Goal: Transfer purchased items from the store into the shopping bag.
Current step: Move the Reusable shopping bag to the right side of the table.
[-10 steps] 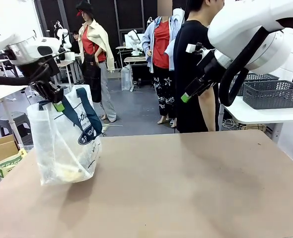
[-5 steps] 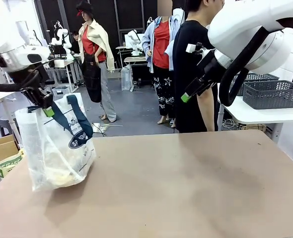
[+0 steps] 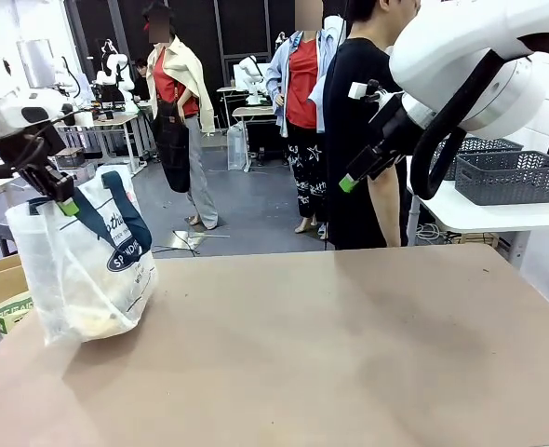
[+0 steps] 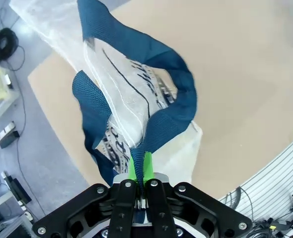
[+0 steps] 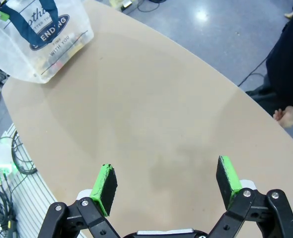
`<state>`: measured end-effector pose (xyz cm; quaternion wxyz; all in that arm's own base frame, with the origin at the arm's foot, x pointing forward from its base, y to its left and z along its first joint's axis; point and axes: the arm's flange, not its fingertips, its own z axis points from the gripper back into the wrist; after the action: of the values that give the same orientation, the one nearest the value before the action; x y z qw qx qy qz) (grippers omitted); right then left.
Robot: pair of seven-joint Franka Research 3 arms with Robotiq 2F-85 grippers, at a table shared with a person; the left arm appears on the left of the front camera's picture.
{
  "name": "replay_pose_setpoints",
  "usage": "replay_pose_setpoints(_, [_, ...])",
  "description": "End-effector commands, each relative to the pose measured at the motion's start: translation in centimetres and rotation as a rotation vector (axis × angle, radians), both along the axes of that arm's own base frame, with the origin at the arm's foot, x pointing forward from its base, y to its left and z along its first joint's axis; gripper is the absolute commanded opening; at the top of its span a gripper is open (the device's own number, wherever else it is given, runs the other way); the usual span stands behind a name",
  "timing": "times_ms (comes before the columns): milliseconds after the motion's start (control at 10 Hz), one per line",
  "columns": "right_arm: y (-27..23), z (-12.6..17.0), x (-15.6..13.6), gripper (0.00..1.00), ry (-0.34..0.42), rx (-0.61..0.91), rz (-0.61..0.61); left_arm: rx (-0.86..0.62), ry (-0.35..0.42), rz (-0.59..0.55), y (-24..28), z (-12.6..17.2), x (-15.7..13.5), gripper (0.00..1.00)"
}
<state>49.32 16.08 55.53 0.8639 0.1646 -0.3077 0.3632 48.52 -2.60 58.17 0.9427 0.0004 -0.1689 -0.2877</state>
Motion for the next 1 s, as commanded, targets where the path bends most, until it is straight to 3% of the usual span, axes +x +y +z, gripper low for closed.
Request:
replay_pose_setpoints(0, [0.1,0.1,0.0,1.0,0.008,-0.009,-0.008,0.034,-0.044,-0.033,2.4,-0.7,0.2,0.0])
replay_pose_setpoints(300, [0.1,0.1,0.0,1.0,0.008,-0.009,-0.008,0.072,-0.034,-0.053,3.8,-1.2,0.2,0.0])
replay_pose_setpoints(500, [0.1,0.1,0.0,1.0,0.008,-0.009,-0.008,0.055,0.012,-0.062,3.4,-1.4,-0.7,0.0])
replay_pose_setpoints(900, [0.1,0.1,0.0,1.0,0.008,-0.009,-0.008,0.048,0.003,-0.042,3.6,-2.0,0.4,0.0])
